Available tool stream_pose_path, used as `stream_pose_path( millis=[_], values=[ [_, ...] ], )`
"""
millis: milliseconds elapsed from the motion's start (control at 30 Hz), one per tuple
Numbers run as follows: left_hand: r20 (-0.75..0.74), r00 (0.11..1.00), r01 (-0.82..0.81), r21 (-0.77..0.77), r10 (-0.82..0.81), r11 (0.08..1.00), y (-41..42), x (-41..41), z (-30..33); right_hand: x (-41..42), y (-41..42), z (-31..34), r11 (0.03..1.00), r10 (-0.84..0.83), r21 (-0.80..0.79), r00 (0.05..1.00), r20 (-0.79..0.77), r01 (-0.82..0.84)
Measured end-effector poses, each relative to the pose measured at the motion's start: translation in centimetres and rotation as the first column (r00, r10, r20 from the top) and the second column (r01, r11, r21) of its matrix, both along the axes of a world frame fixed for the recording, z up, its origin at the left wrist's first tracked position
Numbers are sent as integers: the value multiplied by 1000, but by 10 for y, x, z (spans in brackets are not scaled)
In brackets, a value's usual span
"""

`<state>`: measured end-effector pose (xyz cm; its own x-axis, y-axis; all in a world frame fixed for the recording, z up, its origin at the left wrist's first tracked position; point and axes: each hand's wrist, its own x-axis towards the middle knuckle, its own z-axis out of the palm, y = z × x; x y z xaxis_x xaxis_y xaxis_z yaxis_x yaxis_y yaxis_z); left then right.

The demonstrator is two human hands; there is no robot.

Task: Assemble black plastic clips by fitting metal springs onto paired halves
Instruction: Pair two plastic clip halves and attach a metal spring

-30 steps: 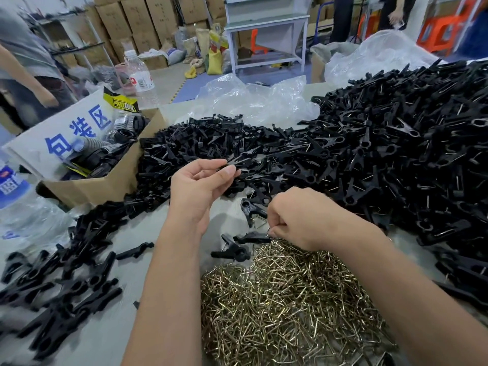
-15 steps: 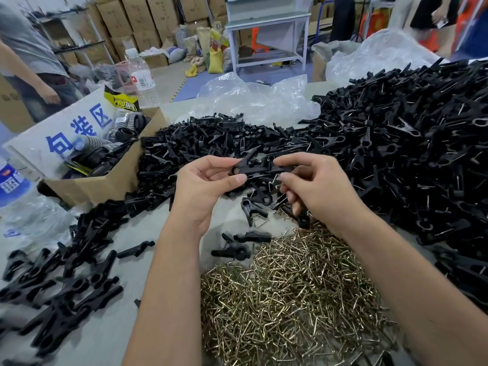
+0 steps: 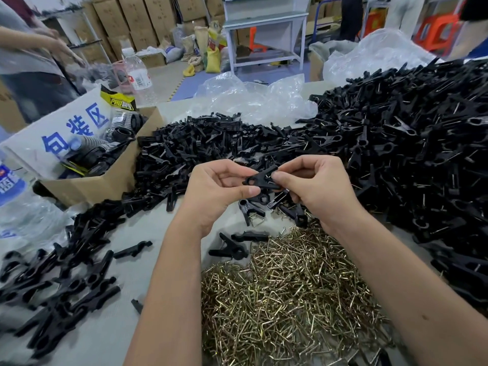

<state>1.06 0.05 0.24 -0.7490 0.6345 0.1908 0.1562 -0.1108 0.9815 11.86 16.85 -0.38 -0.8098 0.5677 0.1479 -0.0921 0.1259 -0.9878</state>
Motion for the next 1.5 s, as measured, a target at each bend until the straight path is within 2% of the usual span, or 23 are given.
stream_pose_path(
  millis=[200,300,400,500,700,900,1133,1267,1333,1400,1500],
  values=[
    [-10,1000,21,-14,-21,1000,2,1,0,2,-2,2,999,-17,-28,999,29,17],
    [-5,1000,29,20,-29,999,1,0,0,5,-3,7,975,55,-214,998,2,-54],
    [2,999,38,64,-38,997,1,0,0,7,-5,12,880,169,-440,984,-63,-179],
    [-3,1000,18,82,-18,996,0,0,1,7,-4,13,800,234,-541,965,-121,-262],
    [17,999,40,118,-42,992,1,2,2,7,-5,10,704,338,-621,932,-134,-345],
    [27,998,46,136,-50,990,1,3,2,8,-3,5,534,489,-714,854,-176,-453],
    [-49,998,50,80,-46,995,1,4,4,11,6,0,259,580,-769,731,-360,-584],
    [-66,996,68,85,-62,994,5,8,2,9,7,4,67,571,-821,696,-434,-567],
    [-89,995,52,79,-45,995,7,9,3,9,10,5,4,554,-828,690,-465,-561],
    [-121,992,42,60,-34,997,7,8,3,10,12,6,-20,546,-839,697,-465,-544],
    [-163,986,29,27,-24,999,8,8,2,11,15,5,56,551,-846,723,-417,-530]
  ],
)
